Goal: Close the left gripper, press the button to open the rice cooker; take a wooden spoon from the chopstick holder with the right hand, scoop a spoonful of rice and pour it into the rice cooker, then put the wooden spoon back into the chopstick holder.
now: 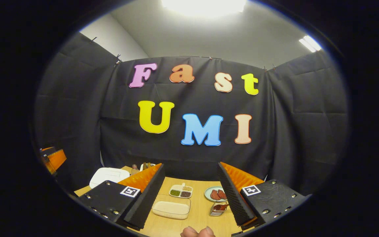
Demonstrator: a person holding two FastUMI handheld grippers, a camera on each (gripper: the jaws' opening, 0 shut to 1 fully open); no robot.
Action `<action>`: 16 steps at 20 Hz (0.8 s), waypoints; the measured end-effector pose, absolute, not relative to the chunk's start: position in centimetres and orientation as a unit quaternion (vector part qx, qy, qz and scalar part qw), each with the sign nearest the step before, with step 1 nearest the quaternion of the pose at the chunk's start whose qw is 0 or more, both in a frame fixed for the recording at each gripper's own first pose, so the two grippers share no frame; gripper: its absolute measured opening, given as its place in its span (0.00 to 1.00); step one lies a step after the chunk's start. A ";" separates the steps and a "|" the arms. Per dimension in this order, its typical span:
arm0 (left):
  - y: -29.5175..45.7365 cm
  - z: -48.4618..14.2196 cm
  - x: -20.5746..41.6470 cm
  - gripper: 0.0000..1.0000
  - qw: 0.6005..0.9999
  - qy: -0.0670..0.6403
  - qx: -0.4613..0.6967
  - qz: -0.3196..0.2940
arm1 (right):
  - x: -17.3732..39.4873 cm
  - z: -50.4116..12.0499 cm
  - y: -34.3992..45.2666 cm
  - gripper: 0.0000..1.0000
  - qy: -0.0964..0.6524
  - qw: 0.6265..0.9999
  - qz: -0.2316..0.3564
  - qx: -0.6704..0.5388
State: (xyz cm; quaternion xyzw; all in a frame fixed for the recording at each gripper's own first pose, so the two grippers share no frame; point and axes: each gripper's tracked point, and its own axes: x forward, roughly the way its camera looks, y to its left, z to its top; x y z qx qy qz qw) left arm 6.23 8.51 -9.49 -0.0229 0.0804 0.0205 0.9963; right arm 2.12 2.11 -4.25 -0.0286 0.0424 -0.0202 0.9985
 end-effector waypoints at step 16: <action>13.6 -30.8 23.0 0.09 0.949 0.280 0.033 0.143 | 4.5 -7.5 -2.0 0.96 0.088 0.995 -0.020 -0.051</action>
